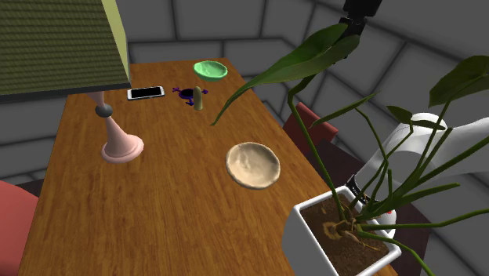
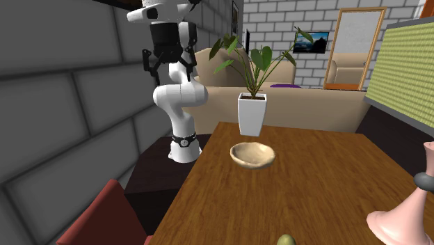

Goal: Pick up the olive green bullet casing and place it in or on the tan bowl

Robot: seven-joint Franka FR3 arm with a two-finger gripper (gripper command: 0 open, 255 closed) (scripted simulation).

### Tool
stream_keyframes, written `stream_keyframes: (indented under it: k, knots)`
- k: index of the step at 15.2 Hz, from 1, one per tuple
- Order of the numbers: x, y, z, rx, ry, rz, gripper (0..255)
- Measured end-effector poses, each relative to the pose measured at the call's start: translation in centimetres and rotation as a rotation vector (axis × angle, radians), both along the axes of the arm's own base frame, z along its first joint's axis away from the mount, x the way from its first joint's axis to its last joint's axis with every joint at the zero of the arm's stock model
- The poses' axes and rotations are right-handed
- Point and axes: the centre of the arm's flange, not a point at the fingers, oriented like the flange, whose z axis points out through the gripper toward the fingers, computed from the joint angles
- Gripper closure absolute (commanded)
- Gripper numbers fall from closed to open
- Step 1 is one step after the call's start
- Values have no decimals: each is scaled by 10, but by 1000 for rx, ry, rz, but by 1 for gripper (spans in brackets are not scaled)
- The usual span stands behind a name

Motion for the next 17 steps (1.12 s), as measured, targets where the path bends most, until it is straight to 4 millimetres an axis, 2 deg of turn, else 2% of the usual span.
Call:
stream_keyframes:
  k: [2, 5, 17]
  knots:
    - [5, 2, -2, -1, -1, -1, 0]
    - [30, 21, -15, -6, -4, -6, 0]
    - [149, 92, -84, -30, -27, -31, 0]
